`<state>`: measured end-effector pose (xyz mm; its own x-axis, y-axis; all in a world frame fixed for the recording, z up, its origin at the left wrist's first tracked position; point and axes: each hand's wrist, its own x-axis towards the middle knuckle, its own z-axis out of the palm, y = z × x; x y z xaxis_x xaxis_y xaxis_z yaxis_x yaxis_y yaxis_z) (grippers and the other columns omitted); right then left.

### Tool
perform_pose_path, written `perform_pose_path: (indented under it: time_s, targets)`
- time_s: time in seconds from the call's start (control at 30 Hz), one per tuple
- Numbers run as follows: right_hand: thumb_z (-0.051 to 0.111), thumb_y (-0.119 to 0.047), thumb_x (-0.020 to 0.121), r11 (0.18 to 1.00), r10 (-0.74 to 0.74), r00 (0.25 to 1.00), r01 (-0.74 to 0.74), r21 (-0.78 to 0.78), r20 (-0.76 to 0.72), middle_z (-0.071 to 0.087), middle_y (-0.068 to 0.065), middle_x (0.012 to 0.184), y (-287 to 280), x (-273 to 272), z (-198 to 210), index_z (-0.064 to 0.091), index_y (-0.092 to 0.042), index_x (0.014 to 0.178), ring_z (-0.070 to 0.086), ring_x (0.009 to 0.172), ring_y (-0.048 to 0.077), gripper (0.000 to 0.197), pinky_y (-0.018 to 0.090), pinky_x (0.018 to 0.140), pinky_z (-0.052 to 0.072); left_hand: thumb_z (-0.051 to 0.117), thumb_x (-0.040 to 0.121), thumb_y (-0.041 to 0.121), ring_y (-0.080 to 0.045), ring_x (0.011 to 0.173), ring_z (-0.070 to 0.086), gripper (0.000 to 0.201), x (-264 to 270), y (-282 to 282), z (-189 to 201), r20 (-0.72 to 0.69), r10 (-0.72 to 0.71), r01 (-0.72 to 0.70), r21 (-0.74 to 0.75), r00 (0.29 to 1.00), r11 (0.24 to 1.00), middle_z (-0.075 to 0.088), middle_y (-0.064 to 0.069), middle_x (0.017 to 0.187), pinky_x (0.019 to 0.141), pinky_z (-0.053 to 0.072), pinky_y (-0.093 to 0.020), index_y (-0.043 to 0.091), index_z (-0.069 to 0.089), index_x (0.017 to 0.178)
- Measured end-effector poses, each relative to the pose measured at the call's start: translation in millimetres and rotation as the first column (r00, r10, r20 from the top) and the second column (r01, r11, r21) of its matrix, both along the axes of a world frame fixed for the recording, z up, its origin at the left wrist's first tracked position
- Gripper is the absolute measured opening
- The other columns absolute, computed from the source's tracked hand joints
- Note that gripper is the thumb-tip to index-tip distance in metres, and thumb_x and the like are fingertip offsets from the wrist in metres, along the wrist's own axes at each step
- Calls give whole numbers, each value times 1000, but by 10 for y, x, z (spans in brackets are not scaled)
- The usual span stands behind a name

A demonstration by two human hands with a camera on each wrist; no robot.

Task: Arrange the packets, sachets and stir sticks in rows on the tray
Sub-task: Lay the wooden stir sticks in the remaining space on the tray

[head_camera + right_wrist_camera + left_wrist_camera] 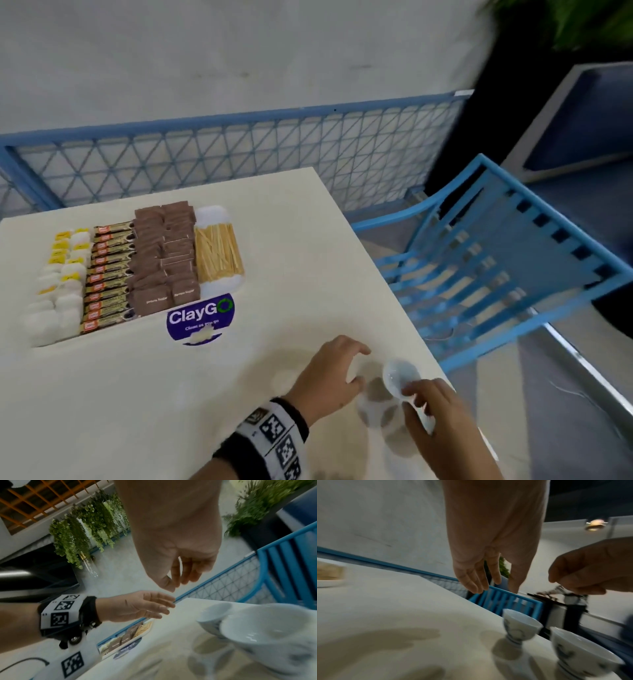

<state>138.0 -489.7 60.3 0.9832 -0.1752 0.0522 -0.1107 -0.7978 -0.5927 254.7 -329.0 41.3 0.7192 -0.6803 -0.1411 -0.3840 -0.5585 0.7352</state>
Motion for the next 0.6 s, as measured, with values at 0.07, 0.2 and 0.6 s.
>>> perform_pose_path:
  time_s: [0.07, 0.2, 0.6]
  targets:
    - [83, -24, 52, 996, -60, 994, 53, -74, -93, 51, -17, 79, -164, -163, -50, 48, -32, 91, 56, 64, 15, 53, 24, 61, 46, 58, 87, 25, -18, 126, 38, 53, -77, -248, -15, -7, -90, 91, 60, 996, 994, 39, 1, 140, 104, 31, -27, 20, 41, 136]
    - [68, -72, 45, 945, -186, 914, 66, -320, -360, 62, 8, 99, -315, -317, -127, 46, -23, 116, 65, 80, 29, 89, 37, 66, 55, 60, 84, 22, -24, 138, 25, 70, -186, -612, -77, 6, -176, 172, 181, 984, 968, 23, -3, 153, 112, 23, -34, 20, 27, 145]
    - [63, -54, 79, 992, -39, 829, -36, -122, -558, 32, -15, 144, -466, -170, -158, 19, -31, 141, 37, 128, 6, 79, 18, 109, 27, 64, 86, 32, -21, 131, 35, 75, -193, -906, -229, 22, -126, 113, 299, 992, 947, 32, -3, 146, 108, 33, -30, 18, 22, 147]
